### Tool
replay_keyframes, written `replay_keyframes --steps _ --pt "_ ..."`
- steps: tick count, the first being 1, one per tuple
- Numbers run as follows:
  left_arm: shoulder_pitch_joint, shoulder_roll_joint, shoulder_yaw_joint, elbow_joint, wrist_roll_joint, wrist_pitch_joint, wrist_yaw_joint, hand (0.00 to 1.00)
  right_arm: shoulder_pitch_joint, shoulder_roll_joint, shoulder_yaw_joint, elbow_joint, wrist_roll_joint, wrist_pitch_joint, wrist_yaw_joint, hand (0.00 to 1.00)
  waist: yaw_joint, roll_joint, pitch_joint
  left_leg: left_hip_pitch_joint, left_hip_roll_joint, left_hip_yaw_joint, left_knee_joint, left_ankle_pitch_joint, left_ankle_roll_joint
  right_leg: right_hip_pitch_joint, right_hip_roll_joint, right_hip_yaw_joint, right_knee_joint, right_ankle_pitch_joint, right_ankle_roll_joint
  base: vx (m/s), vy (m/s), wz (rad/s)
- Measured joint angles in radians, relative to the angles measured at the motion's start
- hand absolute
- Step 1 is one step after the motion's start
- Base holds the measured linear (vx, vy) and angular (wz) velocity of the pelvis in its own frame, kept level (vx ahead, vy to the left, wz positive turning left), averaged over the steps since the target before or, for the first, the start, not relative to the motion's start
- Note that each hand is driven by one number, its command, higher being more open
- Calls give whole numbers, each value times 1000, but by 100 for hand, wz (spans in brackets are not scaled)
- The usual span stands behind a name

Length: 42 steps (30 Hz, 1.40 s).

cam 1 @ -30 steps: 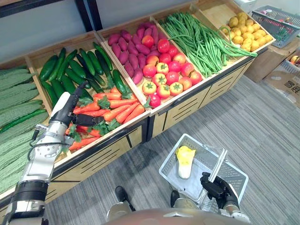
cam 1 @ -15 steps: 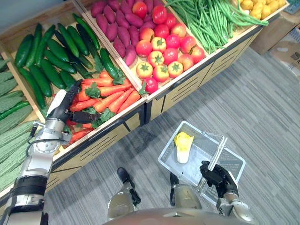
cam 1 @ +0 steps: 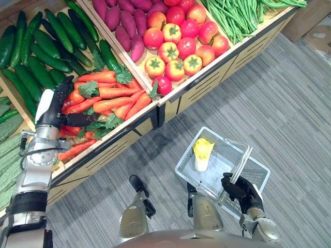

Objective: Pick vegetable in the basket

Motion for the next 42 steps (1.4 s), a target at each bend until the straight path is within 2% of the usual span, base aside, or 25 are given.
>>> replay_keyframes --steps 16,22,27,29,30,35,40,42 --pt "-3 4 10 9 -3 21 -43 0 1 1 0 1 -1 0 0 0 -7 2 1 23 7 -6 20 -10 -3 37 1 -5 -8 0 0 13 5 0" --pt "-20 44 10 -11 -3 24 -45 0 6 1 -23 4 1 0 0 0 -6 10 -6 40 6 -11 18 -10 -3 55 1 -10 -11 0 0 0 0 0" --pt "-32 58 10 -71 -5 24 -45 0 11 2 -135 6 4 1 -1 0 -7 25 -36 74 1 -11 -1 -7 -4 89 1 -12 -22 0 0 14 7 0" --pt "-34 69 10 -107 -5 21 -45 0 11 2 -214 11 13 2 -5 0 -10 30 -78 87 -3 -10 -22 2 -8 97 3 -13 -29 1 1 39 10 -1" --pt "-34 72 10 -115 -5 21 -45 0 10 2 -230 11 17 2 -6 0 -10 30 -81 99 -4 -8 -28 3 -8 106 4 -13 -30 1 1 62 18 -2" --pt "-41 82 8 -190 -17 18 -45 0 8 2 -366 12 54 3 -21 0 -23 18 -147 127 -8 -8 -37 3 -9 140 3 -13 -47 3 5 27 12 -1" --pt "-40 82 -14 -277 -17 15 -48 0 -4 -17 -518 12 58 8 -36 0 -39 5 -189 161 -10 -7 -39 -1 -15 167 3 -12 -54 4 7 -11 4 -1" --pt "-40 82 -18 -308 -18 -4 -55 0 -12 -28 -609 11 59 10 -47 0 -56 3 -222 167 -11 -4 -40 -3 -17 168 2 -8 -50 5 9 -5 10 -7"
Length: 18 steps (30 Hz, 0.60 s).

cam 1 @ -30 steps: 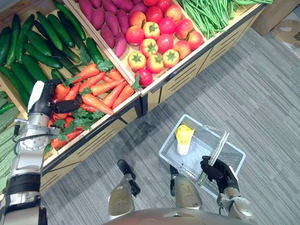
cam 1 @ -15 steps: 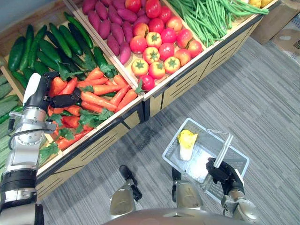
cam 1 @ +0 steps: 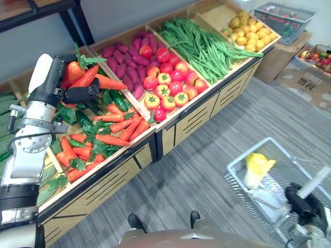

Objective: Pick vegetable in the basket

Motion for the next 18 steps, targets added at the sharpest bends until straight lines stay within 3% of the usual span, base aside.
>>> replay_keyframes --steps 5,9,18 --pt "0 1 -31 -31 -36 -18 -3 0 -20 -103 -51 0 -1 13 -40 0 -44 -6 -52 36 -1 47 -3 -8 -9 -1 1 51 6 8 7 -20 13 -30" --pt "-3 0 -129 -36 -40 -25 -16 0 -72 -164 -47 0 -4 15 -41 0 -68 -7 -65 70 -1 101 -3 -24 -23 -8 7 109 7 26 10 -47 13 -41" --pt "-49 -36 -254 -37 -69 -37 -44 0 -104 -333 27 -27 -6 41 -33 0 -111 -20 -69 106 3 166 0 -19 -16 -8 18 184 -13 54 21 -35 -11 -25"
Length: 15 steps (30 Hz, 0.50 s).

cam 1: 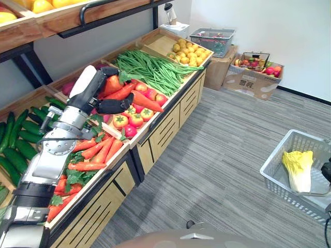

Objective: Pick vegetable in the basket

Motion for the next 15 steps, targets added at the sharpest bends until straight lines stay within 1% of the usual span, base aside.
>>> replay_keyframes --steps 3,4,6,8,12,15 --pt "-31 -30 -33 -8 0 0 -3 0 0 -23 5 -81 2 0 17 0 -7 3 -2 0 1 9 0 1 1 -1 3 11 0 7 6 -12 -8 -10" --pt "-31 -40 -47 -20 0 0 -6 0 1 -42 18 -116 2 0 23 0 -8 0 0 0 1 16 0 0 2 -4 3 18 0 10 8 -28 -13 -16" --pt "-31 -63 -68 -35 -1 -1 -11 0 1 -81 39 -160 2 0 39 0 -8 4 -3 2 0 25 0 -5 -4 -8 5 28 -1 12 11 -31 -14 -14" --pt "-32 -68 -103 -48 -4 -2 -21 0 0 -114 64 -222 4 -1 58 0 -8 4 -3 2 2 26 0 -5 -4 -10 8 32 -2 9 15 -30 -18 -6" --pt "-32 -86 -133 -51 -6 -2 -32 0 -2 -162 116 -292 6 -5 89 0 -7 5 -3 2 3 26 0 -5 -5 -13 9 33 -6 8 16 -7 -5 -1" --pt "-33 -93 -140 -52 -10 -3 -37 0 -4 -172 170 -346 8 -12 123 0 -6 6 -4 -5 5 26 1 -4 -5 -19 11 33 -6 9 15 0 0 0"
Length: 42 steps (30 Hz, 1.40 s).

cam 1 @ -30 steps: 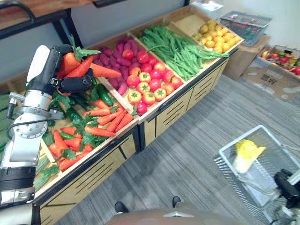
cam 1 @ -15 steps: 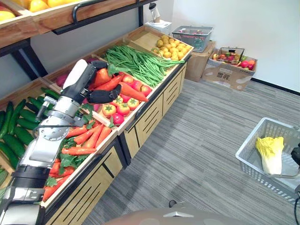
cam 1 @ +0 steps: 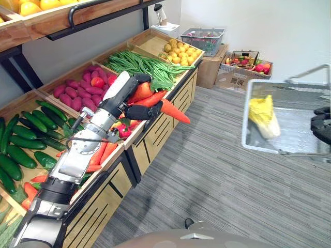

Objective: Pick vegetable in the basket

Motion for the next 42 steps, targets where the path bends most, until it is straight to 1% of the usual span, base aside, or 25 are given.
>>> replay_keyframes --steps 4,5,6,9,10,11,13,15,16,17,18,19,20,21,23,25,27,30,32,34,37,42 --pt "-7 0 -2 0 -2 0 -7 0 -8 -6 85 -53 -2 -1 39 0 3 0 0 -3 4 0 0 5 6 1 4 -3 2 11 -4 26 -7 5" --pt "-34 1 -4 -27 -39 0 -7 0 -45 -62 218 -79 -3 -15 100 0 21 0 0 -3 9 -17 0 2 3 15 5 -20 -1 11 -4 21 -11 18" --pt "-34 1 -4 -46 -39 0 -7 0 -49 -62 218 -79 -3 -16 100 0 26 0 0 -3 9 -17 0 2 3 15 5 -21 -1 11 -4 6 -11 17" --pt "-34 1 -3 -59 -41 -5 -7 0 -75 -62 218 -78 -3 -16 100 0 28 2 1 -3 8 -19 -1 -1 -2 19 4 -23 -8 10 -4 -13 -8 3" --pt "-34 1 11 -87 -116 -9 3 0 -81 -110 231 -78 -3 -17 100 0 30 11 0 -3 9 -29 -1 5 1 26 4 -33 -10 10 -5 -28 -22 12" --pt "-35 1 23 -88 -123 -23 13 0 -81 -121 239 -78 -4 -17 100 0 31 13 0 -3 10 -32 -1 9 4 27 4 -35 -10 10 -5 -21 -22 13" --pt "-36 1 47 -95 -133 -26 18 0 -82 -122 247 -78 -5 -17 100 0 30 14 0 -3 11 -35 -1 10 5 29 4 -40 -10 10 -5 -8 -8 5" --pt "-32 1 74 -110 -149 -26 27 0 -92 -122 266 -78 -6 -16 95 0 38 16 1 -9 10 -43 -4 11 5 33 2 -50 -10 9 -6 -29 -10 5" --pt "-2 -4 108 -149 -152 -25 37 0 -146 -113 334 -78 -15 -6 69 0 42 16 3 -15 11 -51 -4 8 1 34 2 -60 -10 -2 -11 -43 -28 12" --pt "63 -9 141 -225 -162 -26 45 0 -216 -112 436 -65 -27 2 37 0 47 17 2 -21 16 -66 -4 9 2 33 5 -72 -11 -3 -12 -35 -45 20" --pt "104 -10 148 -281 -160 -28 35 0 -259 -111 508 -56 -44 2 22 0 69 18 2 -24 20 -82 -2 11 3 31 9 -82 -12 -2 -14 -3 -47 23" --pt "126 -10 147 -312 -160 -34 26 0 -283 -110 544 -53 -55 2 21 0 88 19 2 -23 24 -88 0 15 1 30 13 -86 -12 6 -20 13 -53 22" --pt "157 -10 146 -350 -160 -53 8 0 -327 -110 608 -49 -78 2 31 0 134 23 5 -25 33 -98 0 26 -4 36 21 -95 -12 9 -25 23 -58 36" --pt "167 -11 146 -360 -160 -66 2 0 -362 -110 652 -48 -95 2 44 0 166 29 9 -26 40 -124 0 35 0 50 24 -123 -12 10 -25 13 -54 47" --pt "169 -11 154 -360 -161 -67 2 0 -414 -95 686 -47 -99 2 55 0 191 36 12 -30 42 -157 0 41 0 64 24 -157 -13 9 -25 0 -26 55" --pt "174 -17 186 -360 -192 -68 2 0 -507 -46 711 -43 -99 -2 57 0 205 37 13 -43 39 -180 -1 45 5 68 19 -179 -14 9 -26 1 -1 35" --pt "182 -40 207 -360 -207 -68 3 0 -558 -21 720 -29 -98 -21 56 0 209 31 17 -43 30 -181 -1 46 7 74 12 -179 -15 9 -26 4 6 4" --pt "204 -69 210 -360 -231 -71 3 0 -609 -10 754 -28 -97 -40 54 0 209 24 23 -40 19 -182 -2 48 12 79 2 -179 -15 9 -26 0 0 0" --pt "205 -91 210 -360 -240 -78 3 0 -633 -7 799 -24 -100 -45 57 0 215 22 25 -39 18 -184 -5 50 14 79 2 -181 -14 9 -26 0 0 0" --pt "213 -96 210 -360 -240 -77 3 0 -634 5 818 -11 -101 -57 65 0 218 23 26 -39 18 -189 -5 52 16 79 1 -186 -14 7 -30 -34 -13 7" --pt "215 -112 211 -359 -239 -77 0 0 -634 12 836 25 -121 -57 74 0 223 28 30 -40 19 -198 -6 53 15 80 1 -197 -14 1 -38 -41 -14 7" --pt "216 -117 210 -359 -239 -77 -9 0 -647 15 837 40 -121 -57 74 0 219 33 34 -41 22 -199 -6 55 12 80 3 -199 -20 2 -41 -7 -2 0"
